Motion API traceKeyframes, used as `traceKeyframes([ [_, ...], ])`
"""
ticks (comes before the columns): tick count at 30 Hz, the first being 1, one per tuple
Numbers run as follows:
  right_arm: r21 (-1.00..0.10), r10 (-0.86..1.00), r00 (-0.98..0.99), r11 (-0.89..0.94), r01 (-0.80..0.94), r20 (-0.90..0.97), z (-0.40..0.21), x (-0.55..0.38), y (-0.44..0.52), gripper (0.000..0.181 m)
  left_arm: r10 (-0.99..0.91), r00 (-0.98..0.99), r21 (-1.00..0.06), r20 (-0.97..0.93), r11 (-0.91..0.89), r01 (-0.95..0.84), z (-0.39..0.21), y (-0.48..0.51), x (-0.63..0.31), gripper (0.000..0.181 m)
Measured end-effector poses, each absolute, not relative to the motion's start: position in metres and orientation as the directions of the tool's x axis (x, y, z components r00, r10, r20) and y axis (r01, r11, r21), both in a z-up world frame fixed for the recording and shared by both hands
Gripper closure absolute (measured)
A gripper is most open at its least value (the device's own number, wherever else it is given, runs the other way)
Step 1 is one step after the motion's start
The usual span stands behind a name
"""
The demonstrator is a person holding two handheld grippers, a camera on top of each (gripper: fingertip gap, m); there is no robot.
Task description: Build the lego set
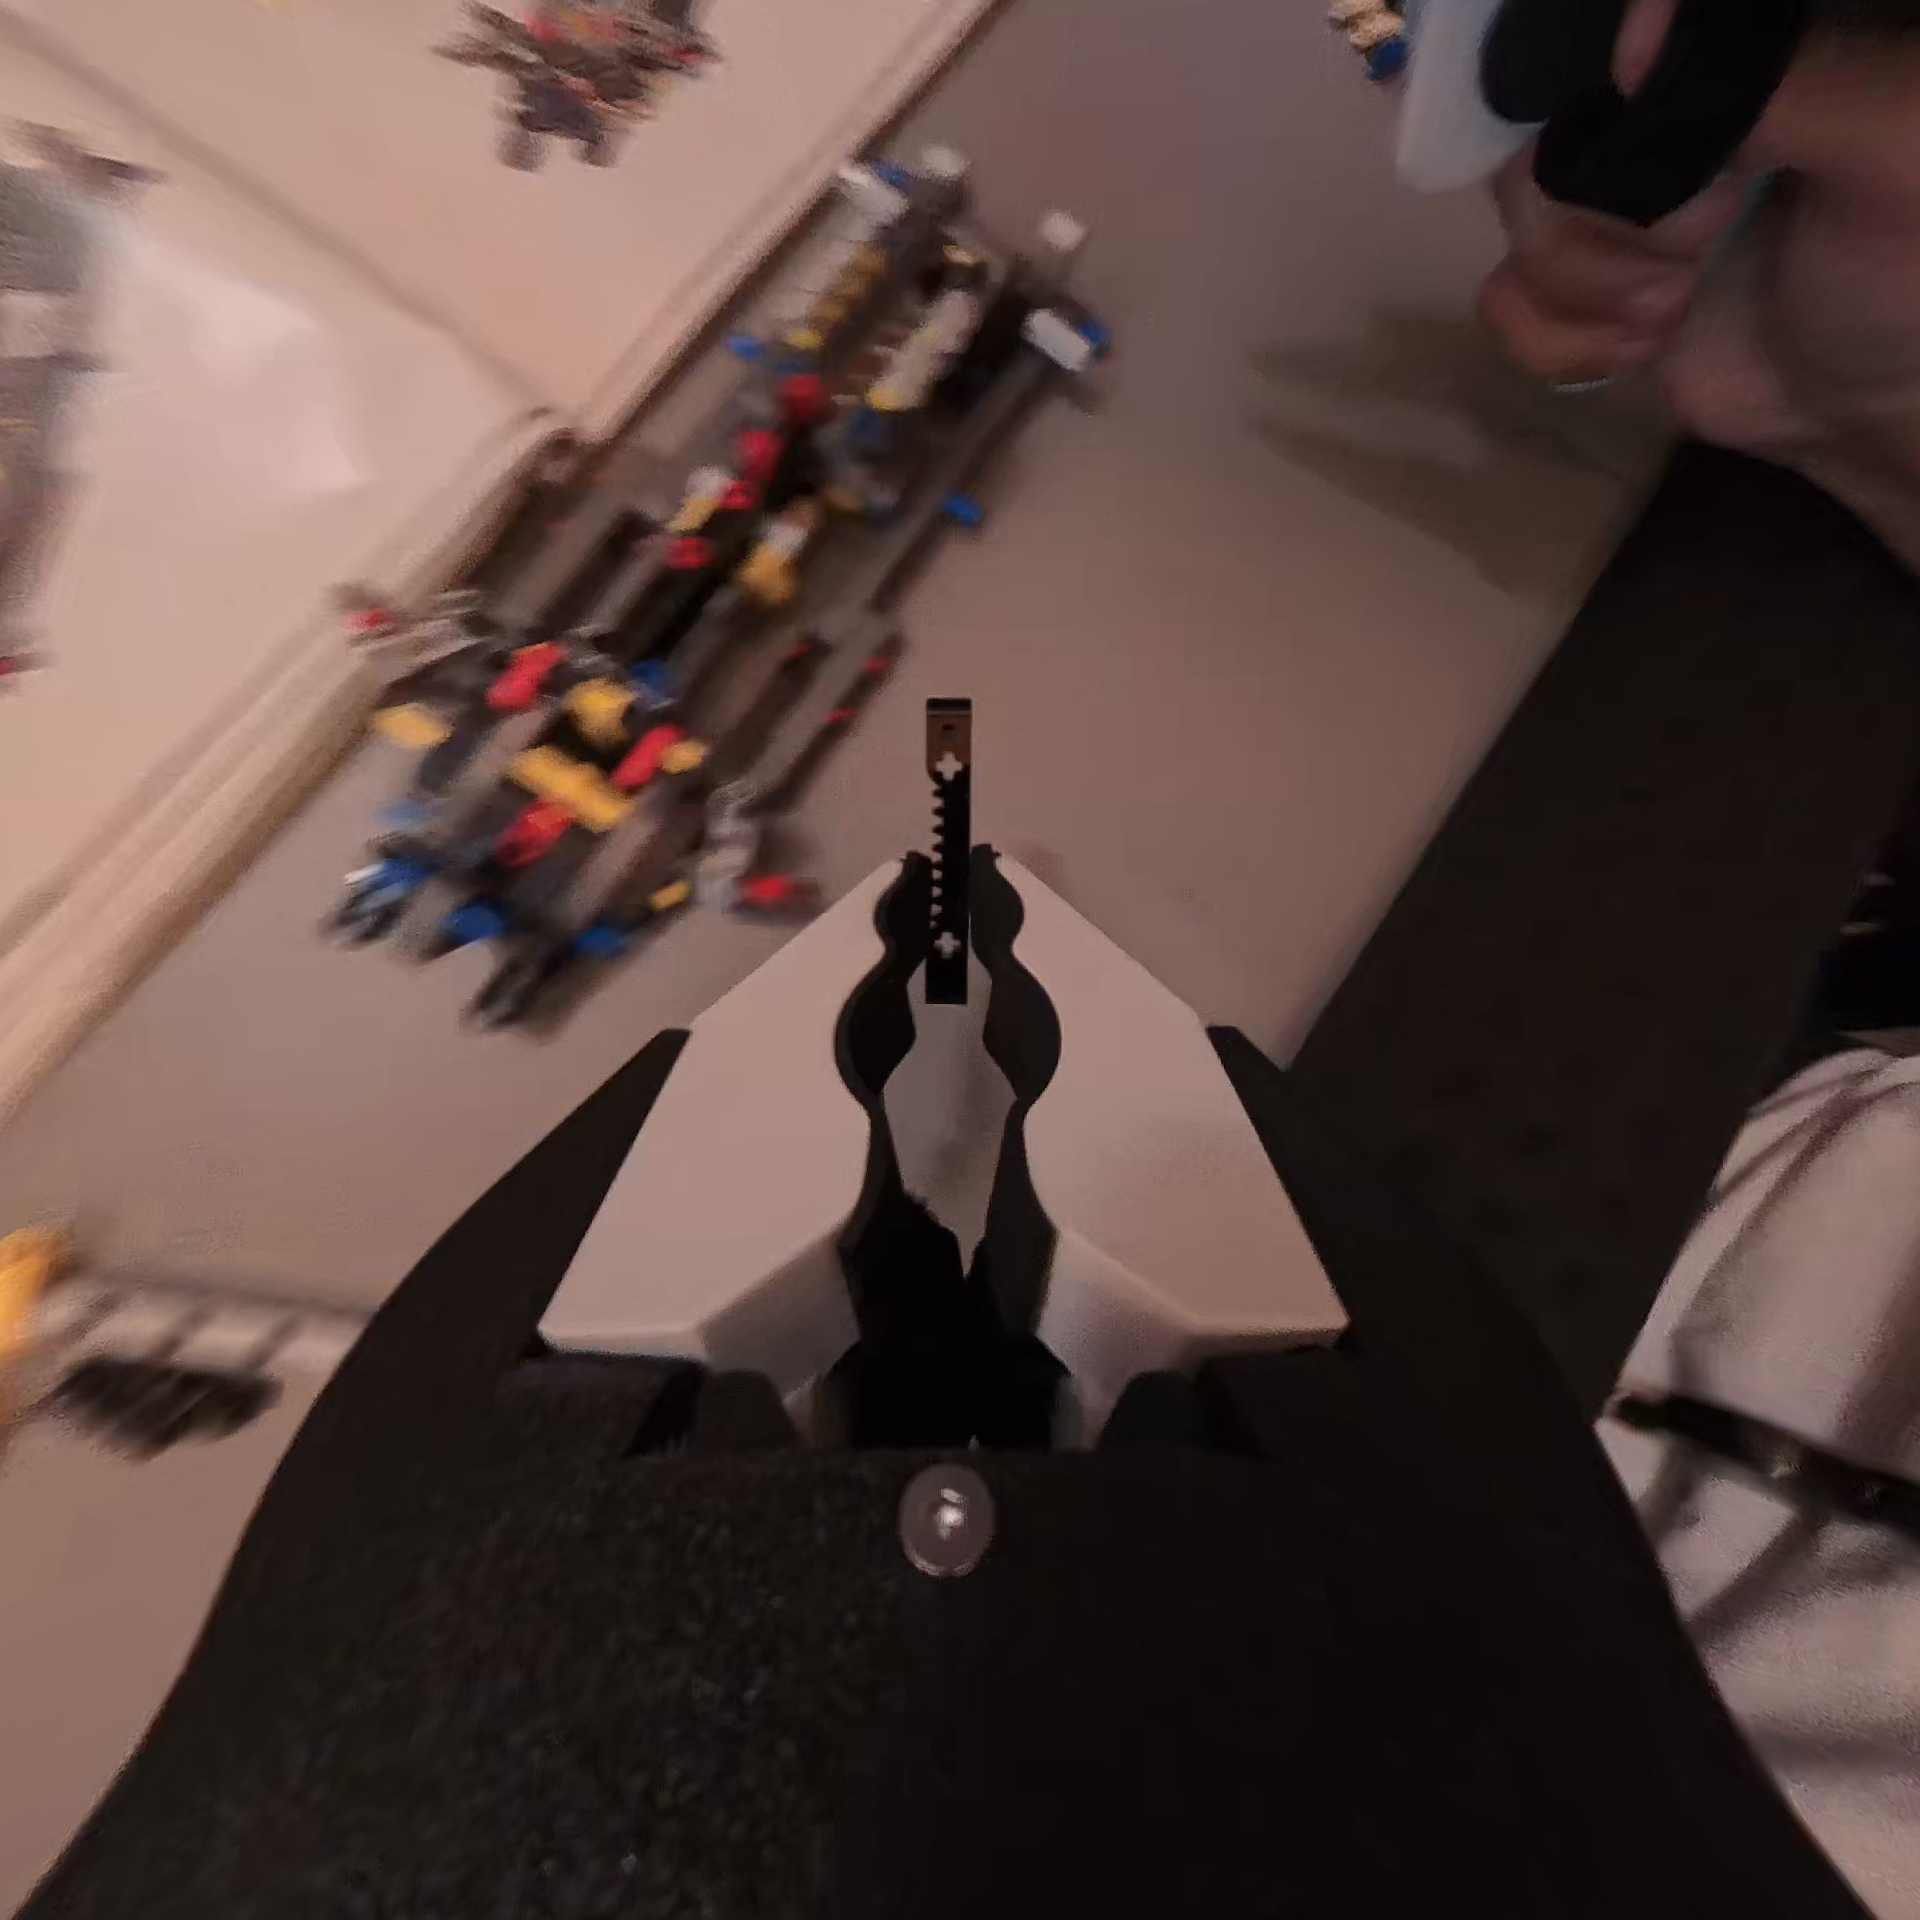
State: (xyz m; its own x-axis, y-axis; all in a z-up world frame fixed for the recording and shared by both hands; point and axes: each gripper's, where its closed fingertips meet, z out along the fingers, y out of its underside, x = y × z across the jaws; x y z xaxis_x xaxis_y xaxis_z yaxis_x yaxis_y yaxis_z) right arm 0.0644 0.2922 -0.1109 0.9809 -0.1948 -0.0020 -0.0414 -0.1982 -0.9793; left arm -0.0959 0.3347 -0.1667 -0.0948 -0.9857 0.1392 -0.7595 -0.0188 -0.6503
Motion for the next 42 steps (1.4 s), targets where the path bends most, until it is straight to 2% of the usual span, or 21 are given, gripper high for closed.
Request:
traceKeyframes([
  [2,-0.981,-0.196,0.981,-0.192,-0.038,0.0,-0.109,0.065,0.291,0.168,-0.977,-0.111,-0.607,0.182,-0.023,-0.794,-0.184,0.31,-0.078,0.176],
  [8,-0.982,-0.173,0.985,-0.184,-0.053,-0.021,-0.108,0.061,0.29,0.169,-0.979,-0.149,-0.553,0.141,0.047,-0.832,-0.207,0.285,-0.057,0.175],
  [11,-0.981,-0.167,0.985,-0.184,-0.061,-0.03,-0.109,0.061,0.29,0.169,-0.977,-0.154,-0.565,0.146,0.045,-0.824,-0.207,0.28,-0.054,0.173],
  [13,-0.981,-0.168,0.985,-0.184,-0.063,-0.031,-0.109,0.061,0.289,0.168,-0.975,-0.17,-0.598,0.142,0.053,-0.8,-0.199,0.282,-0.056,0.152],
  [16,-0.98,-0.167,0.985,-0.185,-0.07,-0.039,-0.11,0.062,0.289,0.169,-0.966,-0.215,-0.688,0.141,0.061,-0.724,-0.169,0.306,-0.078,0.147],
  [18,-0.98,-0.167,0.985,-0.185,-0.075,-0.044,-0.11,0.062,0.289,0.169,-0.962,-0.267,-0.697,0.063,0.149,-0.701,-0.156,0.344,-0.113,0.144],
  [20,-0.979,-0.163,0.985,-0.186,-0.079,-0.049,-0.11,0.062,0.289,0.169,-0.935,-0.336,-0.646,-0.113,0.326,-0.69,-0.152,0.394,-0.15,0.153],
  [22,-0.979,-0.158,0.986,-0.189,-0.083,-0.053,-0.111,0.061,0.29,0.169,-0.885,-0.387,-0.558,-0.257,0.463,-0.689,-0.153,0.444,-0.172,0.152],
  [28,-0.978,-0.169,0.985,-0.192,-0.077,-0.044,-0.112,0.063,0.289,0.168,-0.818,-0.526,-0.266,-0.232,0.574,-0.775,-0.189,0.503,-0.188,0.149],
  [35,-0.979,-0.17,0.982,-0.174,-0.109,-0.079,-0.109,0.068,0.288,0.169,-0.791,-0.601,-0.202,-0.116,0.611,-0.765,-0.206,0.497,-0.183,0.155],
  [42,-0.979,-0.163,0.983,-0.171,-0.114,-0.086,-0.109,0.067,0.288,0.168,-0.804,-0.594,-0.19,-0.03,0.588,-0.786,-0.209,0.497,-0.183,0.16],
])
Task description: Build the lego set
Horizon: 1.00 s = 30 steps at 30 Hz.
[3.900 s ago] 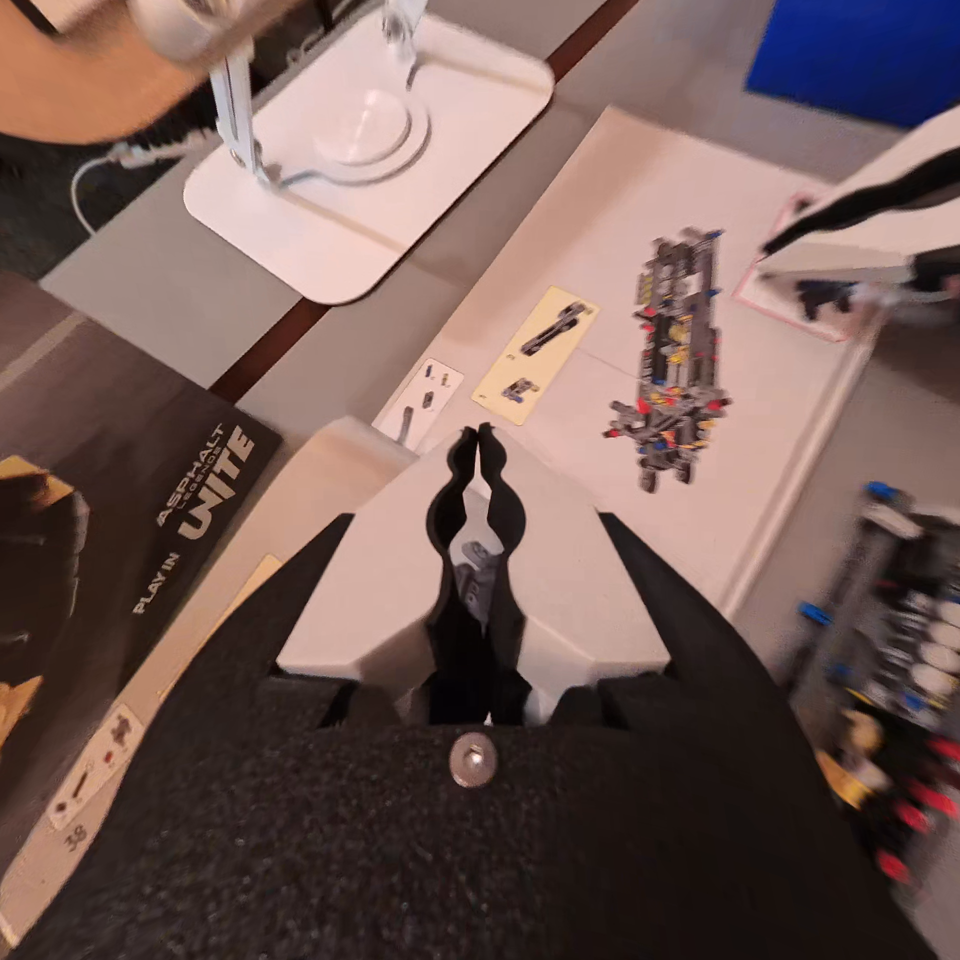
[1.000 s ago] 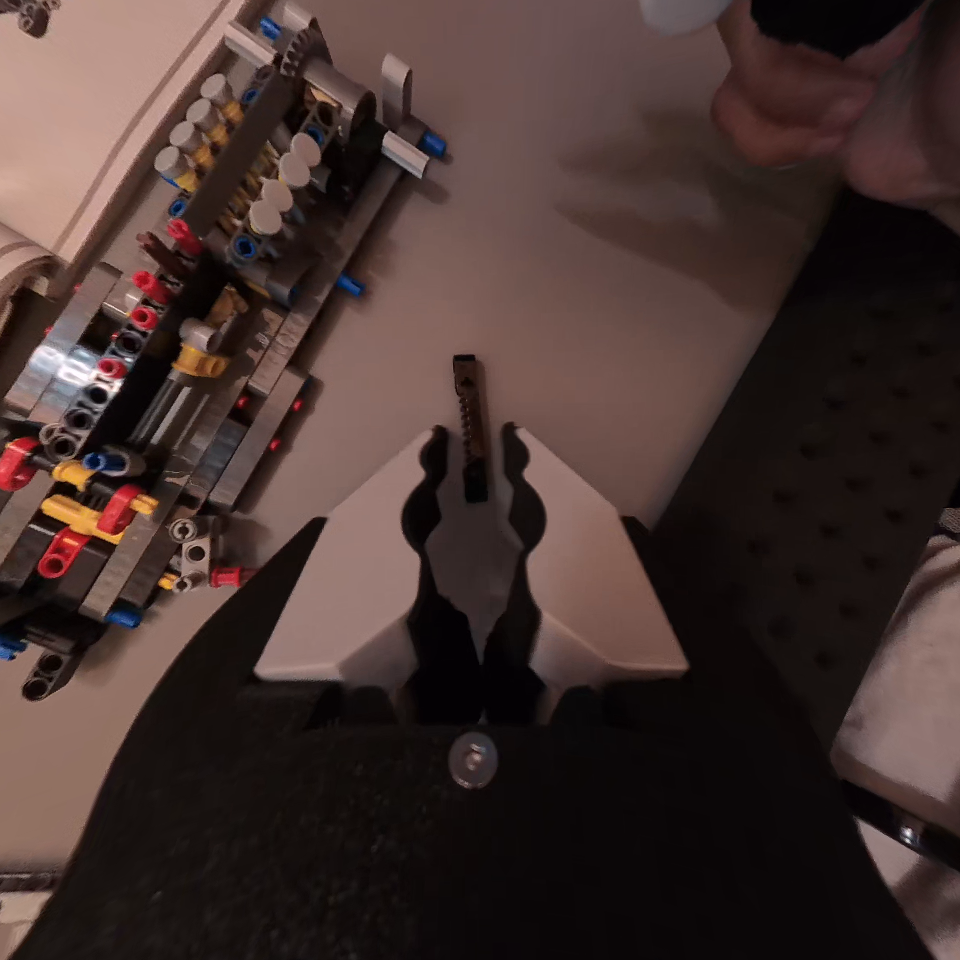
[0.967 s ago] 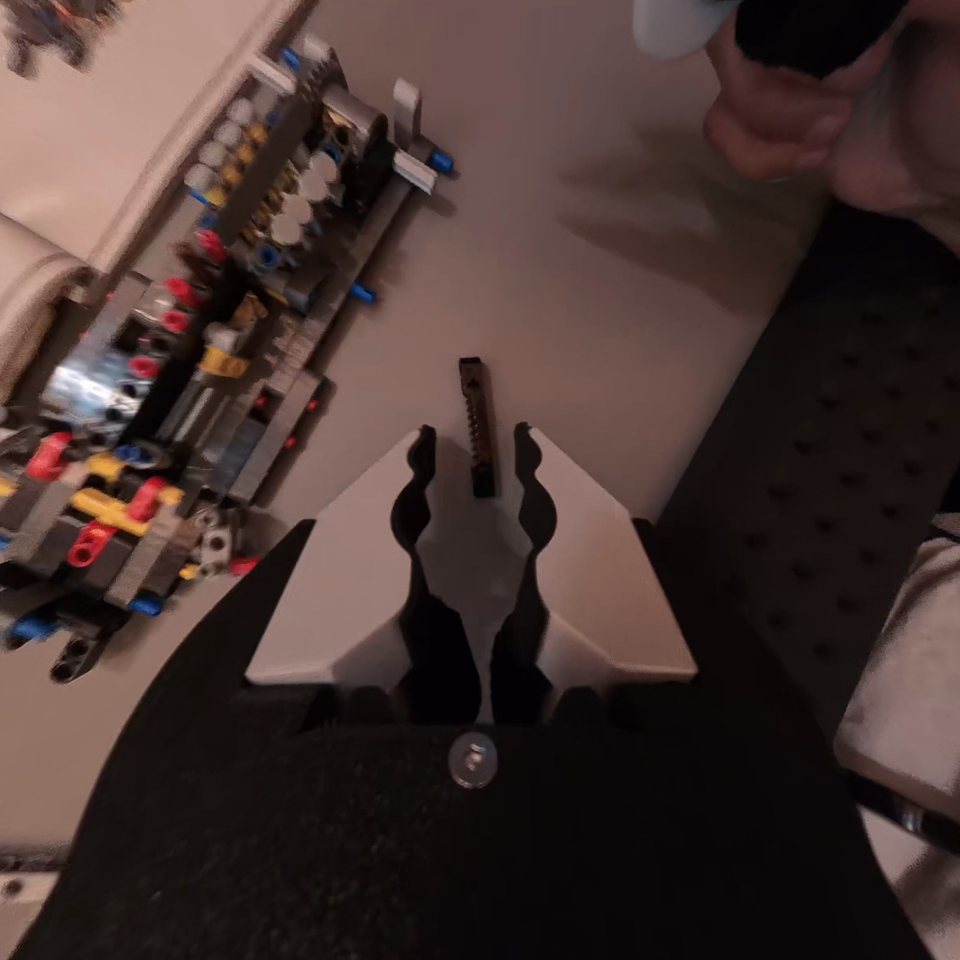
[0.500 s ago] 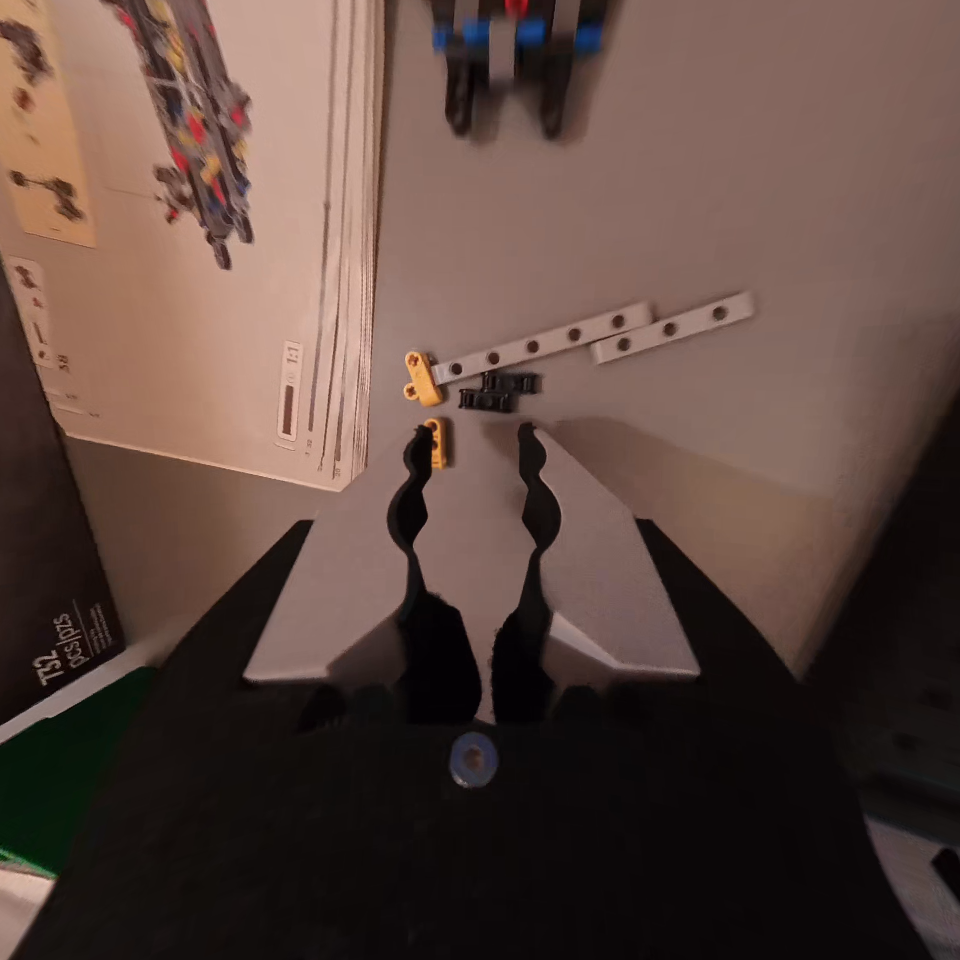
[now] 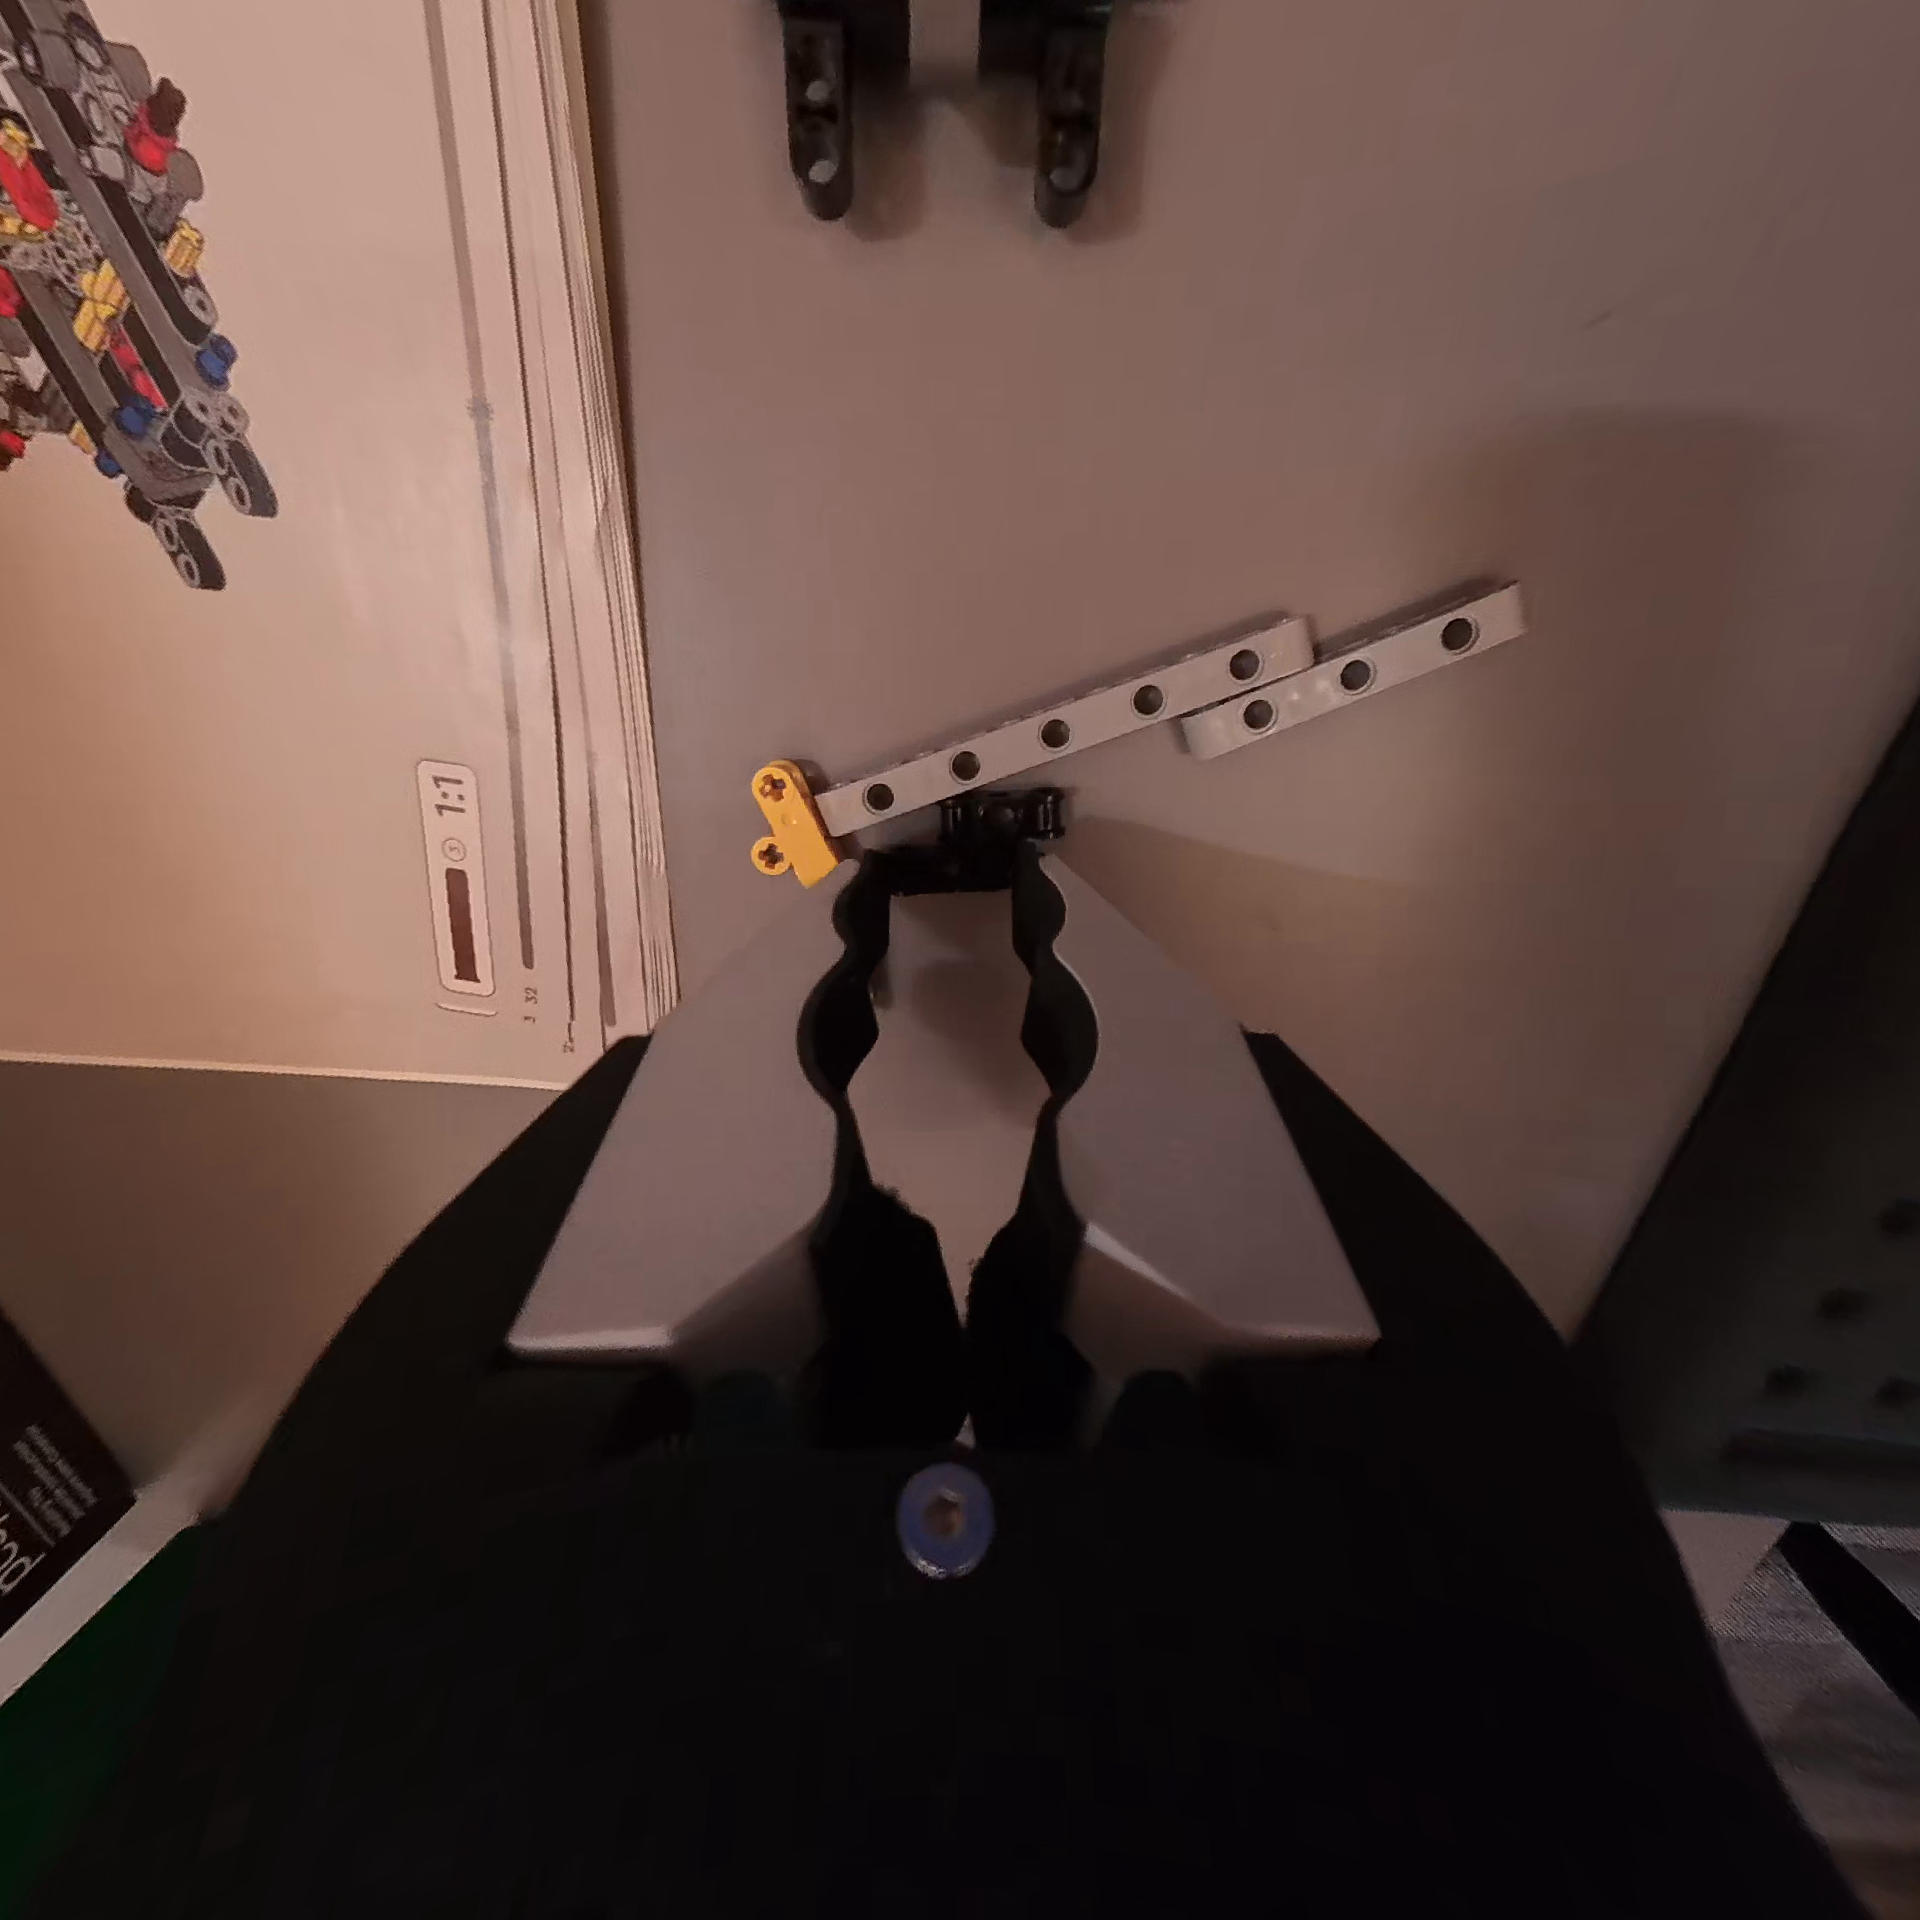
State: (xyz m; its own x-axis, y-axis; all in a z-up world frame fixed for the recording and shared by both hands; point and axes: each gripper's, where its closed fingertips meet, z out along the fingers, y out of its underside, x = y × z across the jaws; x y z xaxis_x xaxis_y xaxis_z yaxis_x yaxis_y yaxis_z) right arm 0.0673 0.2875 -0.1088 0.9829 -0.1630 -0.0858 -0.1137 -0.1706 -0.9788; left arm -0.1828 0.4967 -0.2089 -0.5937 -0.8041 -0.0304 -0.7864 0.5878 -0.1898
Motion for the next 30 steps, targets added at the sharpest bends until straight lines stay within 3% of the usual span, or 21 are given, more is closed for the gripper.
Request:
traceKeyframes([
  [4,-0.979,-0.166,0.982,-0.165,-0.12,-0.092,-0.108,0.069,0.287,0.169,-0.806,-0.586,-0.129,-0.083,0.592,-0.795,-0.201,0.511,-0.188,0.16],
  [6,-0.979,-0.169,0.982,-0.17,-0.117,-0.088,-0.109,0.07,0.288,0.168,-0.807,-0.575,-0.158,-0.134,0.59,-0.792,-0.183,0.511,-0.183,0.16],
  [11,-0.977,-0.179,0.981,-0.184,-0.11,-0.077,-0.112,0.071,0.288,0.169,-0.755,-0.653,-0.469,-0.06,0.598,-0.65,-0.14,0.414,-0.143,0.16],
  [13,-0.976,-0.181,0.98,-0.186,-0.11,-0.076,-0.112,0.071,0.288,0.169,-0.69,-0.722,-0.518,-0.05,0.636,-0.572,-0.146,0.369,-0.13,0.16],
  [20,-0.975,-0.202,0.977,-0.193,-0.108,-0.068,-0.114,0.074,0.285,0.17,-0.585,-0.811,-0.498,0.026,0.696,-0.517,-0.185,0.305,-0.098,0.16],
  [25,-0.973,-0.191,0.981,-0.214,-0.088,-0.047,-0.117,0.071,0.287,0.17,-0.545,-0.838,-0.394,0.038,0.762,-0.514,-0.205,0.307,-0.105,0.16],
  [30,-0.964,-0.202,0.979,-0.262,-0.044,0.01,-0.124,0.068,0.288,0.167,-0.549,-0.835,-0.401,0.027,0.759,-0.512,-0.207,0.305,-0.105,0.159],
])
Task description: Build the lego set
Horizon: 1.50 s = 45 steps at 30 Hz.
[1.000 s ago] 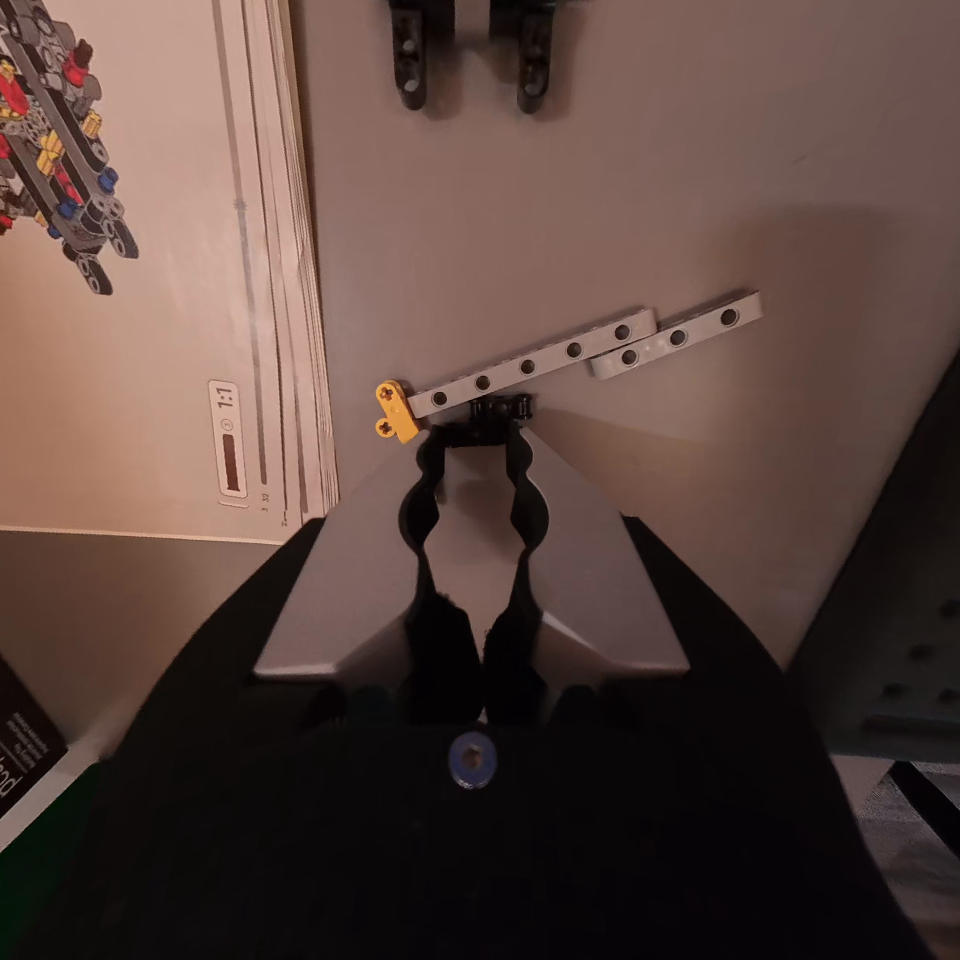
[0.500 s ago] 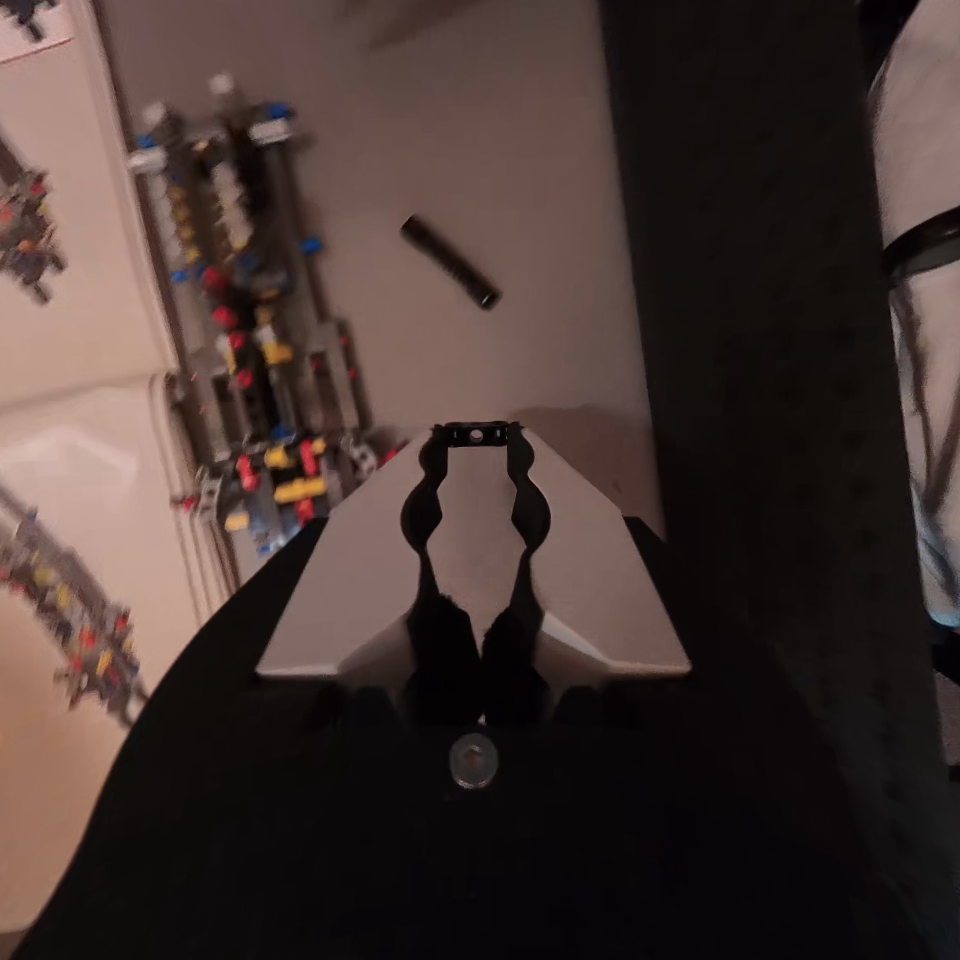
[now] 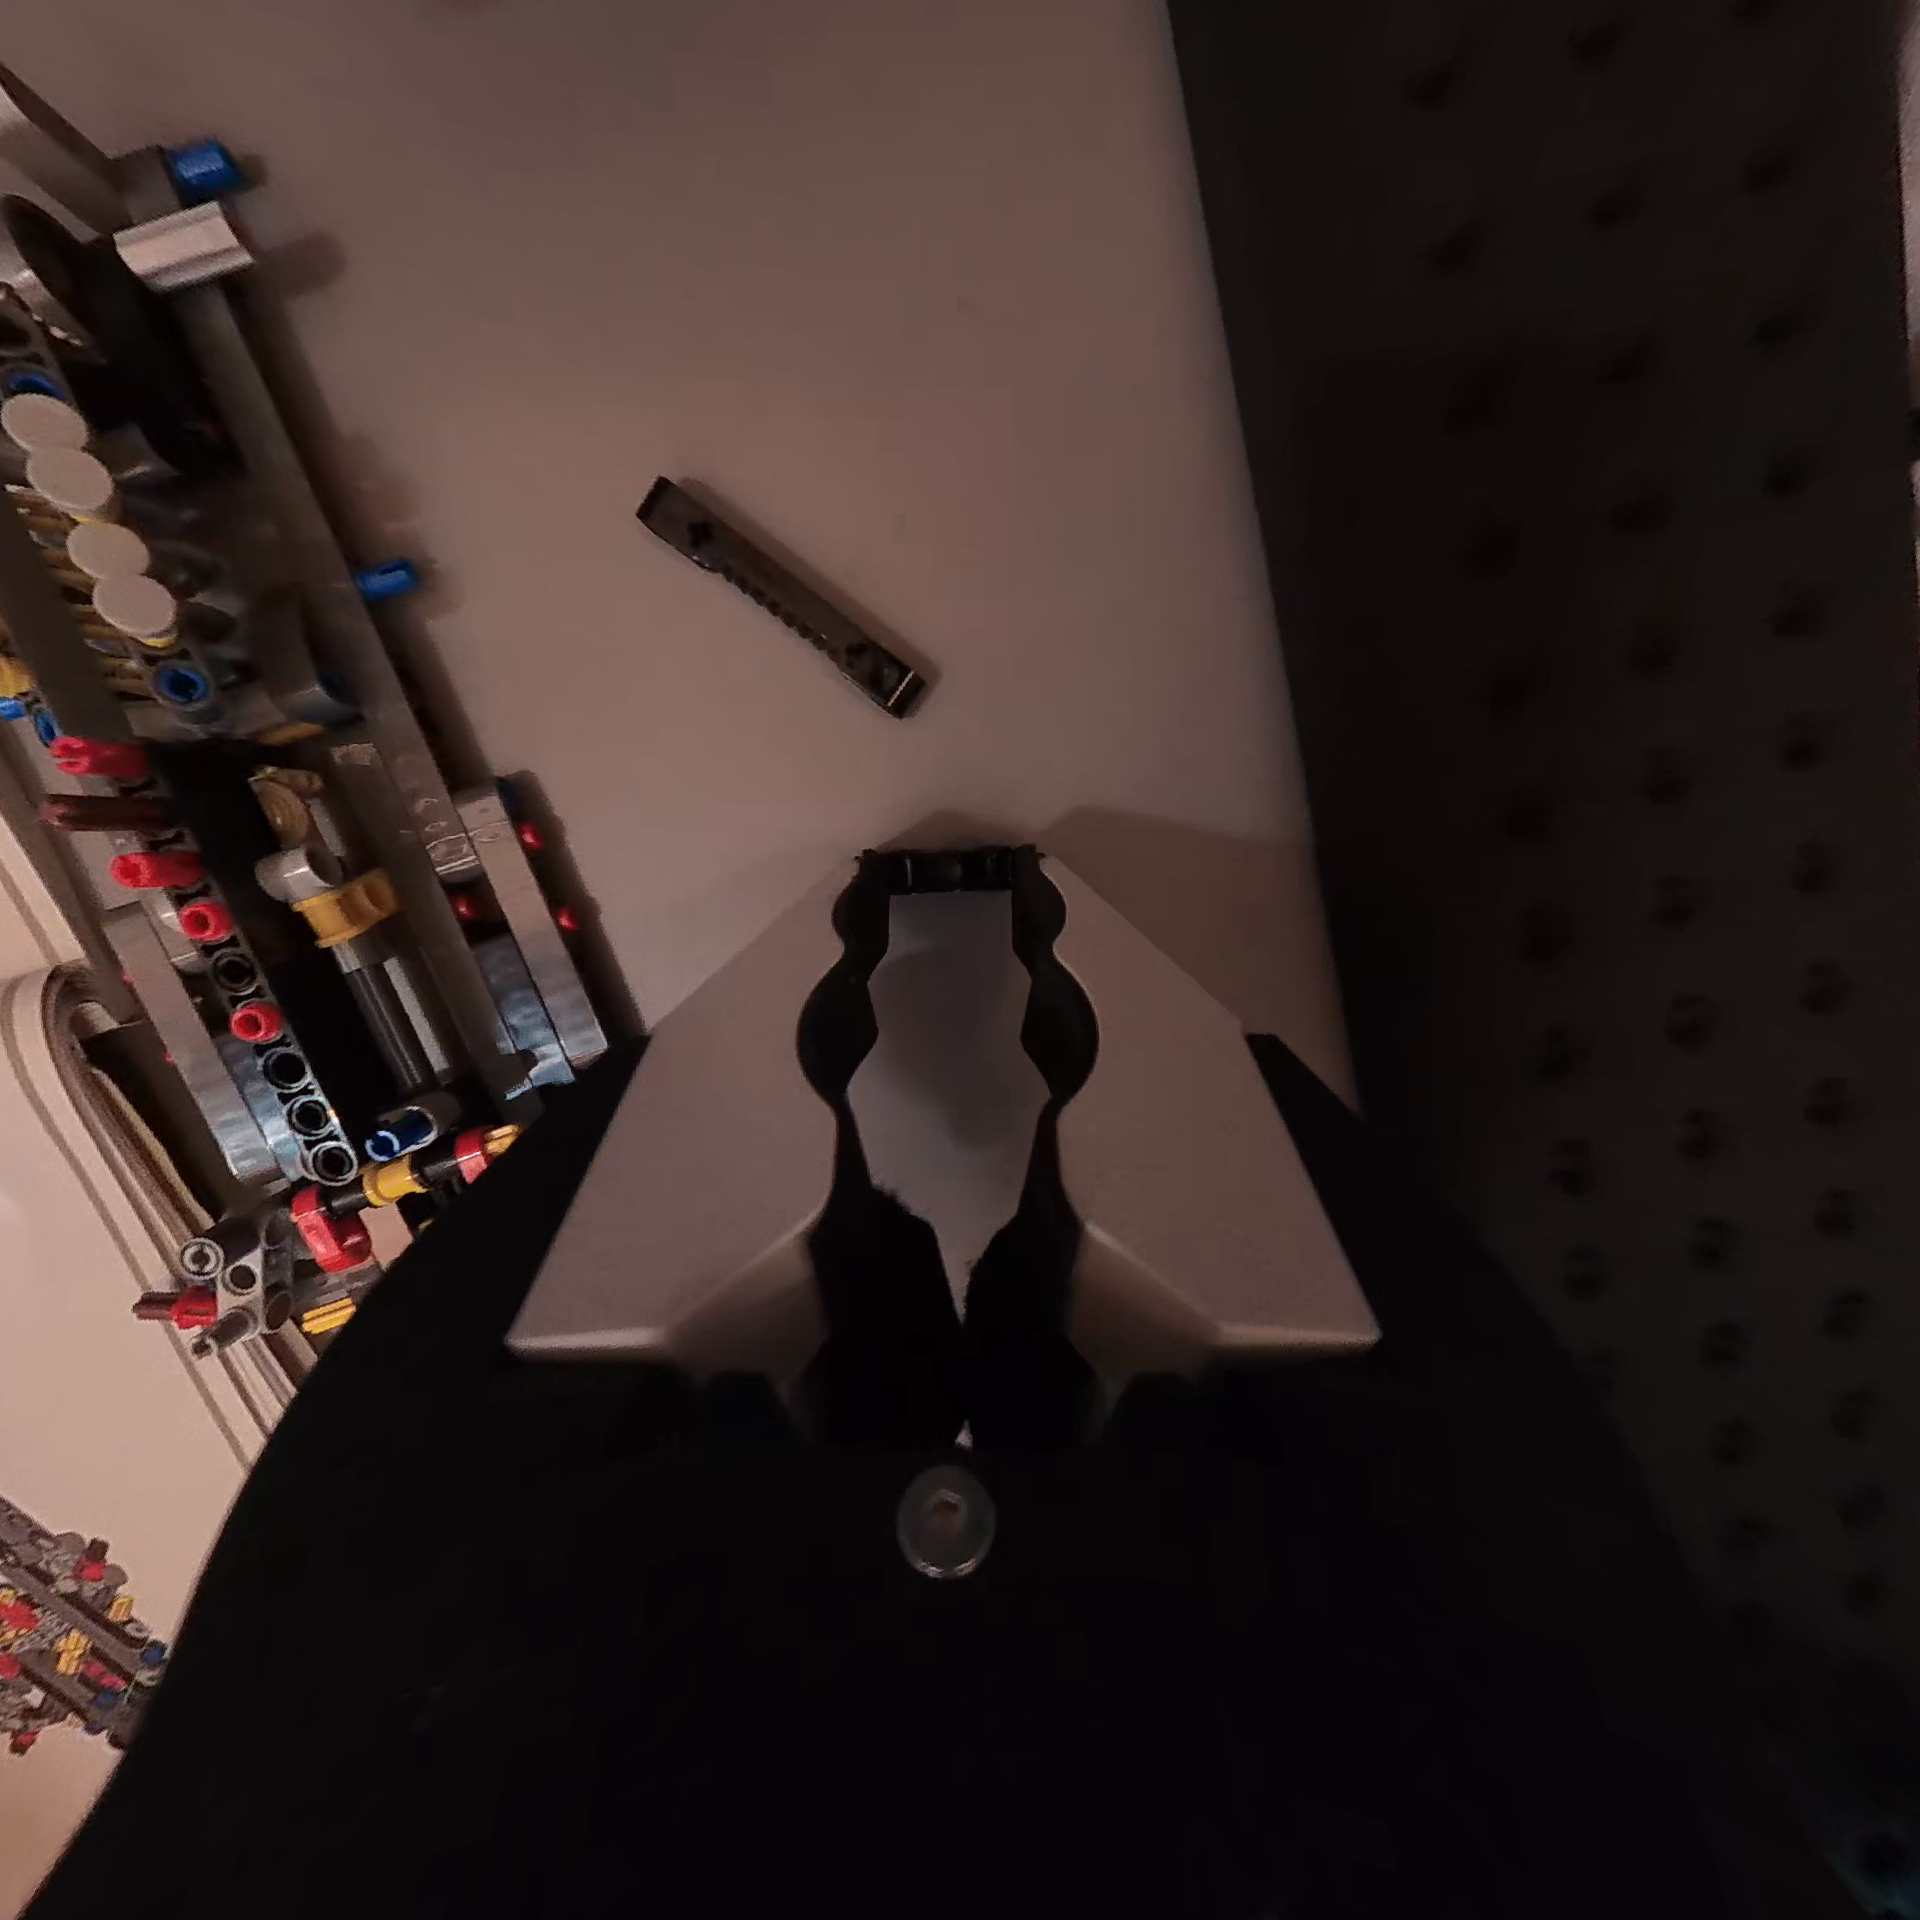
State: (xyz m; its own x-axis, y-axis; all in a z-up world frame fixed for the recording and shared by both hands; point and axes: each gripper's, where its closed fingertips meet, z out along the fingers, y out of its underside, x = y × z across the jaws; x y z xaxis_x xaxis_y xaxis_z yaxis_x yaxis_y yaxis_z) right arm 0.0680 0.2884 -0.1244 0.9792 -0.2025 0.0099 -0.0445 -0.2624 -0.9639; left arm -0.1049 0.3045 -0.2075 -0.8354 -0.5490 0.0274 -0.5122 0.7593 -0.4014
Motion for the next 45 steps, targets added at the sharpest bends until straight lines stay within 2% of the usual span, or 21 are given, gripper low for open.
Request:
traceKeyframes([
  [2,-0.958,-0.21,0.978,-0.283,-0.055,0.006,-0.125,0.065,0.286,0.162,-0.559,-0.829,-0.404,0.017,0.755,-0.517,-0.208,0.305,-0.105,0.157],
  [4,-0.943,-0.224,0.974,-0.33,-0.05,0.027,-0.126,0.068,0.273,0.159,-0.581,-0.814,-0.435,0.012,0.73,-0.527,-0.203,0.304,-0.103,0.145],
  [7,-0.901,-0.345,0.931,-0.431,-0.048,0.116,-0.129,0.102,0.222,0.158,-0.655,-0.755,-0.563,0.01,0.62,-0.546,-0.178,0.307,-0.093,0.145],
  [9,-0.862,-0.412,0.899,-0.501,-0.085,0.151,-0.134,0.127,0.178,0.157,-0.761,-0.648,-0.705,-0.031,0.476,-0.525,-0.149,0.32,-0.071,0.145],
  [11,-0.807,-0.417,0.901,-0.57,-0.157,0.12,-0.144,0.137,0.144,0.151,-0.868,-0.496,-0.849,0.016,0.251,-0.466,-0.117,0.339,-0.049,0.15],
  [14,-0.769,-0.421,0.905,-0.596,-0.232,0.053,-0.156,0.142,0.123,0.147,-0.926,-0.34,-0.931,0.162,-0.029,-0.365,-0.092,0.368,-0.034,0.153],
  [18,-0.782,-0.368,0.93,-0.583,-0.22,0.013,-0.162,0.142,0.146,0.152,-0.962,-0.254,-0.957,0.102,-0.025,-0.291,-0.092,0.387,-0.032,0.158],
  [23,-0.745,-0.339,0.94,-0.634,-0.209,0.025,-0.183,0.157,0.175,0.155,-0.952,-0.292,-0.956,0.088,0.002,-0.294,-0.102,0.374,-0.034,0.16],
  [27,-0.742,-0.349,0.937,-0.629,-0.235,0.0,-0.189,0.164,0.182,0.166,-0.951,-0.306,-0.955,0.037,0.056,-0.291,-0.104,0.368,-0.034,0.16],
  [36,-0.689,-0.318,0.948,-0.683,-0.241,-0.016,-0.204,0.167,0.181,0.169,-0.947,-0.317,-0.958,0.057,0.038,-0.284,-0.101,0.368,-0.036,0.16],
  [40,-0.684,-0.308,0.951,-0.691,-0.235,-0.016,-0.206,0.167,0.18,0.176,-0.945,-0.319,-0.958,0.076,0.019,-0.285,-0.101,0.368,-0.036,0.16],
  [45,-0.693,-0.291,0.957,-0.689,-0.213,-0.006,-0.2,0.162,0.184,0.177,-0.948,-0.311,-0.958,0.074,0.02,-0.287,-0.102,0.37,-0.035,0.16],
])
